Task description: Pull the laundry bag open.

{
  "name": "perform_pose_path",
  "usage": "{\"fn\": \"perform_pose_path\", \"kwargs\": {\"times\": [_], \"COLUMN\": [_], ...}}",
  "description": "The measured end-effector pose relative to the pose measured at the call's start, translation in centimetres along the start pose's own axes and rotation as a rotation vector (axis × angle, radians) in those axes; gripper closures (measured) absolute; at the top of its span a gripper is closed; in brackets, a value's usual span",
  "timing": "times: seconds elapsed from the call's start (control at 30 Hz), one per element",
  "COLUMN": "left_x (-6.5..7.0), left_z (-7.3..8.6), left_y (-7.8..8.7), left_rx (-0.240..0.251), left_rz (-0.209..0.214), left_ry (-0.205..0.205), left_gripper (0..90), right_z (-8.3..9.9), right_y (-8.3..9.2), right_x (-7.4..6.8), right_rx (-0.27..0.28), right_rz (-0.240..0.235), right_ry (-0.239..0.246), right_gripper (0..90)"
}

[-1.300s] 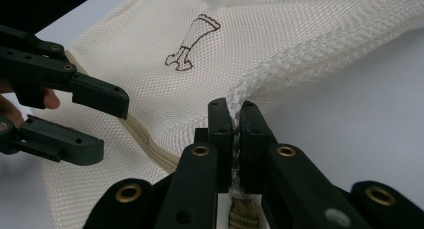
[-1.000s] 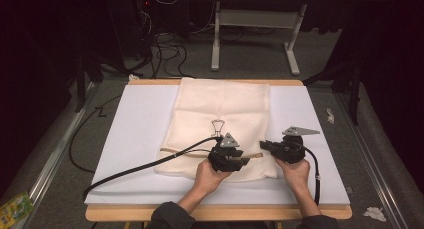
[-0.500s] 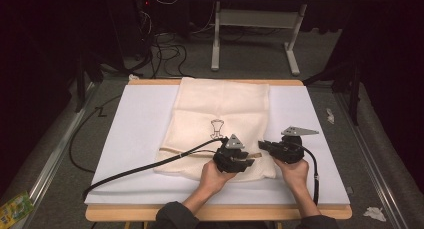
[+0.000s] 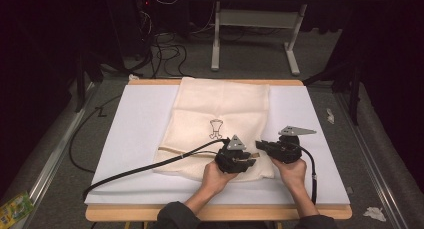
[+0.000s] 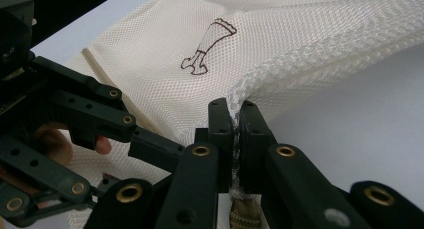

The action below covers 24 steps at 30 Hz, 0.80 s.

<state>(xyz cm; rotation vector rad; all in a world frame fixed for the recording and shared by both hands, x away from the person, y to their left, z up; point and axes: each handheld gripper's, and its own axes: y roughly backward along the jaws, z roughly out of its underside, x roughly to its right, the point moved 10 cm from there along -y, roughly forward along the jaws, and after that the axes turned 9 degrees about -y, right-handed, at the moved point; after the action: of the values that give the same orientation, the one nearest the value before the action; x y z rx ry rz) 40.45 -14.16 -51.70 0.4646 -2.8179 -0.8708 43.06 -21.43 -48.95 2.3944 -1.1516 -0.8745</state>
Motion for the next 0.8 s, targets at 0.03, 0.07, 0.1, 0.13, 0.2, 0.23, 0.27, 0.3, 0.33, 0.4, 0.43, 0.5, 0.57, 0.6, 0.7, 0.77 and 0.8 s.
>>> {"fn": "perform_pose_path", "kwargs": {"times": [0.03, 0.07, 0.1, 0.13, 0.2, 0.23, 0.27, 0.3, 0.33, 0.4, 0.43, 0.5, 0.57, 0.6, 0.7, 0.77, 0.8], "left_x": [0.09, 0.12, 0.14, 0.16, 0.17, 0.21, 0.29, 0.47, 0.61, 0.7, 0.71, 0.68, 0.51, 0.43, 0.35, 0.3, 0.25], "left_z": [-0.1, -0.2, -0.29, -0.37, -0.38, -0.37, -0.36, -0.37, -0.34, -0.25, -0.22, -0.26, -0.34, -0.45, -0.48, -0.39, -0.34], "left_y": [-0.1, -0.21, -0.28, -0.34, -0.37, -0.36, -0.33, -0.28, -0.23, -0.23, -0.26, -0.32, -0.38, -0.44, -0.47, -0.53, -0.55], "left_rx": [-0.002, 0.0, 0.004, 0.01, 0.012, 0.012, 0.015, 0.019, 0.019, 0.016, 0.015, 0.017, 0.018, 0.023, 0.024, 0.021, 0.018], "left_rz": [0.004, 0.007, 0.011, 0.017, 0.027, 0.033, 0.04, 0.056, 0.061, 0.066, 0.069, 0.072, 0.066, 0.063, 0.055, 0.054, 0.055], "left_ry": [-0.002, -0.002, 0.005, 0.017, 0.023, 0.022, 0.017, 0.019, 0.016, 0.012, 0.015, 0.024, 0.034, 0.041, 0.031, 0.025, 0.026], "left_gripper": [65.5, 65.5, 65.7, 66.1, 67.6, 68.2, 69.1, 69.2, 70.0, 70.8, 70.8, 72.2, 73.4, 75.2, 76.9, 79.6, 80.7], "right_z": [0.01, 0.04, 0.04, 0.05, 0.11, 0.12, 0.15, 0.21, 0.26, 0.31, 0.31, 0.29, 0.29, 0.29, 0.29, 0.29, 0.29], "right_y": [-0.03, -0.06, -0.08, -0.08, -0.07, -0.09, -0.09, -0.06, -0.03, -0.04, -0.04, -0.09, -0.09, -0.11, -0.11, -0.13, -0.16], "right_x": [-0.05, -0.11, -0.12, -0.11, -0.06, -0.01, 0.01, 0.08, 0.17, 0.21, 0.21, 0.2, 0.18, 0.18, 0.18, 0.16, 0.15], "right_rx": [-0.003, -0.005, -0.002, -0.003, -0.005, -0.004, -0.005, -0.008, -0.008, -0.007, -0.007, -0.005, -0.006, -0.005, -0.005, -0.004, -0.004], "right_rz": [0.001, -0.001, -0.002, -0.002, -0.001, -0.001, 0.001, 0.004, 0.006, 0.004, 0.004, 0.005, 0.007, 0.007, 0.007, 0.006, 0.007], "right_ry": [-0.001, 0.0, 0.001, 0.002, 0.002, 0.003, 0.004, 0.003, 0.002, -0.001, -0.001, 0.001, 0.001, 0.002, 0.003, 0.002, 0.002], "right_gripper": [87.6, 87.6, 87.6, 87.6, 87.6, 87.6, 87.6, 87.5, 87.5, 87.5, 87.5, 87.5, 87.5, 87.5, 87.5, 87.5, 87.5]}}
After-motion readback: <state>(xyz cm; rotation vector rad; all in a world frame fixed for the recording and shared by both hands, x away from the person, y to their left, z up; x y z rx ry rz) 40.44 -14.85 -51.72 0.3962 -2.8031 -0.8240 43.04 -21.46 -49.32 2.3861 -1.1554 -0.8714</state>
